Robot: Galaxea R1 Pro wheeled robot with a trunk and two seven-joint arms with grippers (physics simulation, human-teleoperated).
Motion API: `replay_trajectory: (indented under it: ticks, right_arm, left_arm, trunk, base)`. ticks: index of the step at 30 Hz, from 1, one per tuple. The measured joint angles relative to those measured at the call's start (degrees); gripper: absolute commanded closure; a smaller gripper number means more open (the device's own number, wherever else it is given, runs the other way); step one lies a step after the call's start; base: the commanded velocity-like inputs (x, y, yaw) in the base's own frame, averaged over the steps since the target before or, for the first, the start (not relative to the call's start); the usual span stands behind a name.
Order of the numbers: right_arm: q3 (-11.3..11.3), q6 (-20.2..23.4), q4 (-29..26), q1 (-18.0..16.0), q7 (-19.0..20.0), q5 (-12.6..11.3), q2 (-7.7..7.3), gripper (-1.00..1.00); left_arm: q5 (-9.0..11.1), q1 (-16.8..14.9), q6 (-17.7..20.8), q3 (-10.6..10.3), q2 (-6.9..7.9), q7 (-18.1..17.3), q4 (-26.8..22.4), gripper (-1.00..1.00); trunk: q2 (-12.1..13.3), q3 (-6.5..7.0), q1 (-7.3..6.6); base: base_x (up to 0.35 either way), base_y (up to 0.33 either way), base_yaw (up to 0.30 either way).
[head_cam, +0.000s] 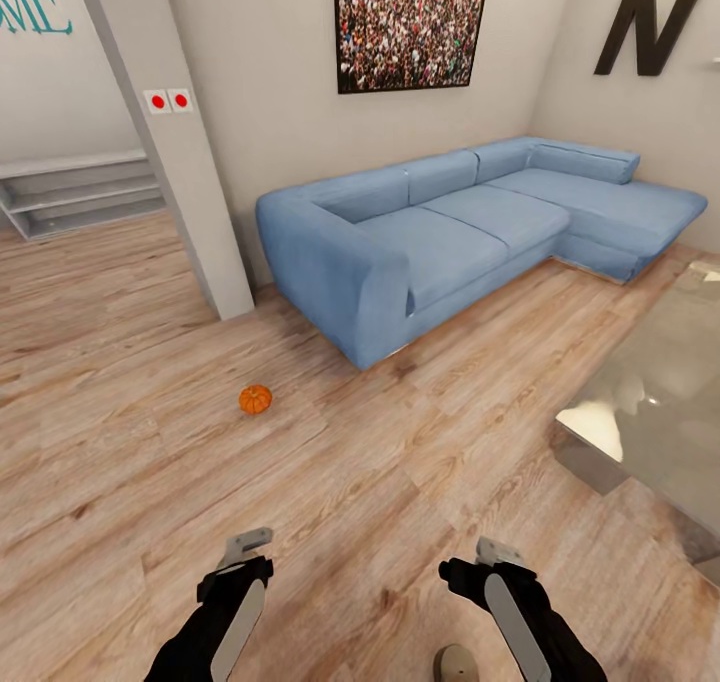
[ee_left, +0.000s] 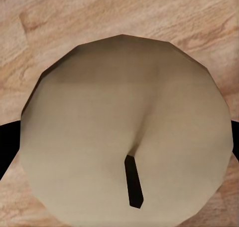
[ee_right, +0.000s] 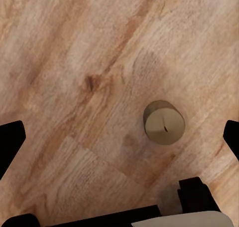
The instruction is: Place each of the two pumpkins and all three candles from the living room inside a cabinet in the living room (use any cabinet), then make sure every cabinet is closed, and position the cauldron so it is next to a table in the living room.
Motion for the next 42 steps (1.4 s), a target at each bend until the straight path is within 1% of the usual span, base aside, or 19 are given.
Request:
replay_trajectory:
  ticks: [3, 5, 7, 9, 11, 14, 16, 21, 27, 29, 31, 32, 33, 35, 36, 38, 40, 41, 42]
  right_arm:
    - [0.00, -0.03, -0.01, 0.00, -0.19, 0.08, -0.03, -1.00]
    - [-0.15, 0.07, 0.04, 0.00, -0.30, 0.17, 0.00, -1.00]
    - [-0.40, 0.34, 0.06, -0.04, -0.36, 0.21, -0.03, -1.00]
    - [-0.49, 0.54, 0.18, -0.10, -0.43, 0.21, -0.09, -1.00]
    - [-0.67, 0.55, 0.42, -0.27, -0.57, 0.17, -0.14, -1.00]
    - [-1.97, 0.56, 0.35, -0.47, -0.76, 0.11, -0.07, -1.00]
    - [-2.47, 0.65, -0.11, -0.51, -0.75, -0.02, -0.10, -1.00]
    - [-2.84, 0.97, -1.25, -0.74, -0.77, -0.30, -0.03, -1.00]
    - [-2.89, 0.91, -1.10, -0.79, -0.91, -0.08, 0.00, -1.00]
    - [-2.99, 1.14, -0.72, -0.87, -2.11, 0.08, 0.03, -1.00]
    - [-3.17, 2.01, -0.15, -1.15, -5.90, 0.03, 0.04, -1.00]
    - [-3.22, 2.74, 0.87, -1.87, -8.84, -0.12, 0.10, -1.00]
    - [-3.24, 3.09, 2.23, -2.45, -10.58, -0.24, 0.14, -1.00]
    - [-3.27, 3.35, 6.44, -4.21, -12.68, -0.39, 0.12, -1.00]
    - [-3.30, 3.36, 10.72, -6.04, -13.44, -0.42, 0.09, -1.00]
    - [-3.34, 3.22, 17.11, -8.73, -13.92, -0.41, 0.05, -1.00]
    - [-3.38, 3.07, 21.74, -10.65, -14.04, -0.41, 0.11, -1.00]
    - [-3.39, 2.99, 22.88, -11.11, -14.01, -0.41, 0.22, -1.00]
    - [-3.40, 2.95, 23.46, -11.35, -13.93, -0.41, 0.28, -1.00]
  left_arm:
    - [0.08, -0.02, 0.12, -0.15, -0.06, -0.01, -0.04, 1.00]
    - [0.38, -0.04, 0.20, -0.32, -0.68, -0.07, -0.05, 1.00]
    - [0.56, 0.01, 0.77, -0.42, -1.71, -0.12, -0.05, 1.00]
    - [0.22, 0.02, 1.30, -0.43, -2.15, -0.11, -0.06, 1.00]
    - [0.09, 0.02, 1.46, -0.44, -2.28, -0.10, -0.06, 1.00]
    - [0.06, 0.02, 1.53, -0.44, -2.32, -0.10, -0.06, 1.00]
    - [0.07, 0.02, 1.54, -0.49, -2.35, -0.11, -0.06, 1.00]
    - [0.08, 0.02, 1.45, -0.62, -2.77, -0.11, 0.02, 1.00]
    - [0.06, 0.02, 1.48, -0.62, -2.81, -0.10, 0.02, 1.00]
    - [0.06, 0.02, 1.47, -0.62, -2.81, -0.10, 0.02, 1.00]
    - [0.06, 0.02, 1.50, -0.62, -2.81, -0.10, 0.03, 1.00]
    - [0.06, 0.02, 1.51, -0.62, -2.83, -0.11, -0.02, 1.00]
    - [0.10, 0.02, 1.51, -0.65, -2.89, -0.11, -0.03, 1.00]
    - [0.10, 0.06, 1.52, -0.64, -3.13, -0.11, -0.05, 1.00]
    - [0.05, 0.08, 1.58, -0.63, -3.19, -0.11, -0.08, 1.00]
    - [0.03, 0.10, 1.61, -0.63, -3.23, -0.11, -0.20, 1.00]
    - [-0.04, 0.19, 1.92, -0.66, -3.30, -0.12, -1.34, 1.00]
    - [-0.05, 0.41, 3.13, -0.68, -3.29, -0.13, -3.46, 1.00]
    - [0.12, 0.75, 5.71, -0.65, -3.24, -0.21, -7.25, 1.00]
  trunk:
    - [-1.20, -0.54, 0.66]
    - [-2.01, -0.90, 1.10]
    - [-2.81, -1.26, 1.54]
    - [-3.61, -1.62, 1.98]
    - [-4.41, -1.97, 2.42]
    - [-5.62, -2.51, 3.08]
    - [-6.42, -2.87, 3.52]
    - [-8.42, -3.77, 4.61]
    - [-10.83, -4.85, 5.93]
    - [-11.63, -5.21, 6.37]
    - [-12.43, -5.57, 6.81]
    - [-12.84, -5.74, 7.03]
    - [-13.24, -5.92, 7.25]
    - [-14.04, -6.28, 7.69]
    - [-14.44, -6.46, 7.91]
    - [-15.24, -6.82, 8.35]
    - [-16.05, -7.18, 8.79]
    - [-16.45, -7.35, 9.01]
    - [-16.85, -7.53, 9.23]
  base:
    - [0.000, 0.000, 0.000]
    - [0.000, 0.000, 0.000]
    - [0.000, 0.000, 0.000]
    - [0.000, 0.000, 0.000]
    - [0.000, 0.000, 0.000]
    - [0.000, 0.000, 0.000]
    - [0.000, 0.000, 0.000]
    - [0.000, 0.000, 0.000]
    - [0.000, 0.000, 0.000]
    - [0.000, 0.000, 0.000]
    - [0.000, 0.000, 0.000]
    - [0.000, 0.000, 0.000]
    - [0.000, 0.000, 0.000]
    - [0.000, 0.000, 0.000]
    - [0.000, 0.000, 0.000]
    - [0.000, 0.000, 0.000]
    - [0.000, 0.000, 0.000]
    - [0.000, 0.000, 0.000]
    - [0.000, 0.000, 0.000]
